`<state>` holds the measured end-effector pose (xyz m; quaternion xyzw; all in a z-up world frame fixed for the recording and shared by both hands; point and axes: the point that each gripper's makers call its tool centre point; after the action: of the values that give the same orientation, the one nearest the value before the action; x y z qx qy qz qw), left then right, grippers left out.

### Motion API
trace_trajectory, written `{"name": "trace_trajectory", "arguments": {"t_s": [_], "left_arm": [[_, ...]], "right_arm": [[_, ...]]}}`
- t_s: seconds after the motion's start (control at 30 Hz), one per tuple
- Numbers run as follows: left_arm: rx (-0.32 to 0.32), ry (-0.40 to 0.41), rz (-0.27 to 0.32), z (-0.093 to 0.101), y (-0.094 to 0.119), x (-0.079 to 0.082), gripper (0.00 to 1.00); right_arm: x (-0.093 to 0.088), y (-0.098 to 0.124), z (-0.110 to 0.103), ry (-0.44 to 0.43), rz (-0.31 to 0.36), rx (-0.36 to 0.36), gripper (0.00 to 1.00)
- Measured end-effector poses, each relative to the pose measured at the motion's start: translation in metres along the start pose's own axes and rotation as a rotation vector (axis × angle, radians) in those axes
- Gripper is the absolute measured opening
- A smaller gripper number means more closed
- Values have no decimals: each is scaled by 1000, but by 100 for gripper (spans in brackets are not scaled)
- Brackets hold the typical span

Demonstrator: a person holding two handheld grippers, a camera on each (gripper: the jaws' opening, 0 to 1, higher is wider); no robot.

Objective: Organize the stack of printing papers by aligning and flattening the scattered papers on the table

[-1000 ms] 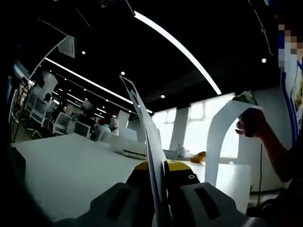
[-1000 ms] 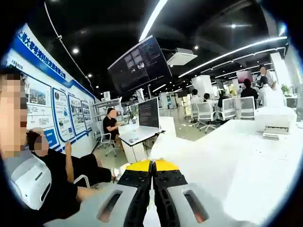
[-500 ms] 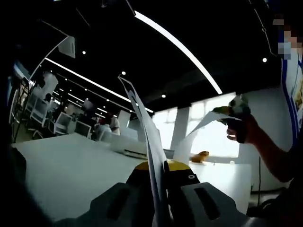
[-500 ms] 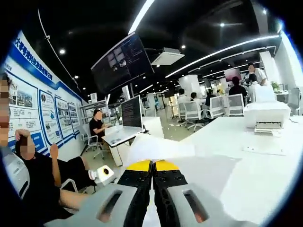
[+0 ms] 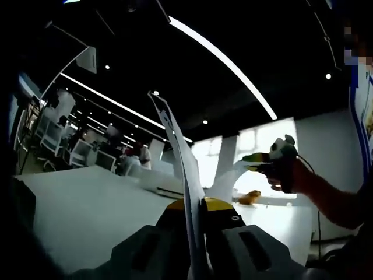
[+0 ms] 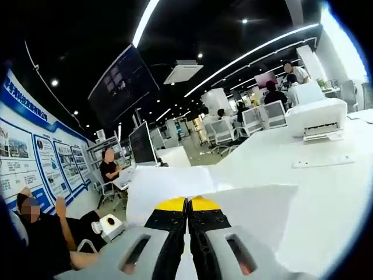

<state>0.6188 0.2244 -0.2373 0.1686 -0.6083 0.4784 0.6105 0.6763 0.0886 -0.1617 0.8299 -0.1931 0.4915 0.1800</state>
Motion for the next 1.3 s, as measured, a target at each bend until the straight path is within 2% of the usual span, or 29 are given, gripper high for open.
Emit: {"name": "trace_trajectory", "arguments": {"t_s": [0.13,0.27,0.5,0.73,1.07,1.3], "left_arm": [[21,-18,-3,-3,0,-1,7],[14,-15,-3,-2,-1,-1,7],[12,-19,-5,-3,-1,-2,8],[10,-27,-13,-2,-2,-3,8],[-5,-30,-24,1,-3,-5,10],[-13,-11,-10,2,-1,-3,12]], "right_arm": [[-6,-16,11,-37,-1,-3,0],[-20,-31,21,-64,-36,-11,0],[-23,-47,7,-71,-35,12,0],[-34,-61,3,-74,-59,24,0],[-35,-76,2,-77,-66,13,0],[-40,-83,-1,-80,-78,24,0]]}}
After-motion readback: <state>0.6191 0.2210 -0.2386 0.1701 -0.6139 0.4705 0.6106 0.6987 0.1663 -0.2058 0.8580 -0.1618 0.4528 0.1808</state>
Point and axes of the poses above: the point that each gripper's makers call its tool centre point, and the gripper's own axes: y roughly backward along the fingers, z roughly to its right, x roughly out of its top, and after that the axes turned 3 degrees about -y, right-handed
